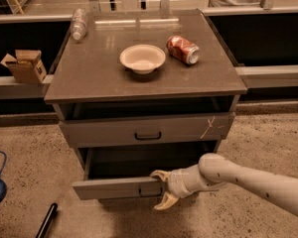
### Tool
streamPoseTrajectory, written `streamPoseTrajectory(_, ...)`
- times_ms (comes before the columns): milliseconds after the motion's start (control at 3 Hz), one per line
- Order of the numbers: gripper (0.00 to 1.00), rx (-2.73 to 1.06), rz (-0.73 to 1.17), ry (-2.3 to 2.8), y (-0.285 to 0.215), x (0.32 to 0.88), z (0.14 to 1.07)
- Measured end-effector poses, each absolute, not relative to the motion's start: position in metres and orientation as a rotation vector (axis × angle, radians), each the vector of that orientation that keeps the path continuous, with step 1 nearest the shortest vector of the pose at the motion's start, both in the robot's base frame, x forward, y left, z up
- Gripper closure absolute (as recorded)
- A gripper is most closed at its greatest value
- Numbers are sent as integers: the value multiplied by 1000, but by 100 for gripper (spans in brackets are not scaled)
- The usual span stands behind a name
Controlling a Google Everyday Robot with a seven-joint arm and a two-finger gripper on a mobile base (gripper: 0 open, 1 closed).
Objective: Open middle drawer
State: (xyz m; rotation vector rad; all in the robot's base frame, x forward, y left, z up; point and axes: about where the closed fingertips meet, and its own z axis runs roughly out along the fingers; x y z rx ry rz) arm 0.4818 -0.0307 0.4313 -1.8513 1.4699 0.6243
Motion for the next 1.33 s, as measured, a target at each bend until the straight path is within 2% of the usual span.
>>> streamPoseTrajectory(667,0,-1854,636,1467,-29,476,430)
streamPoseTrajectory(1333,0,-1902,659,1452,-26,468,427)
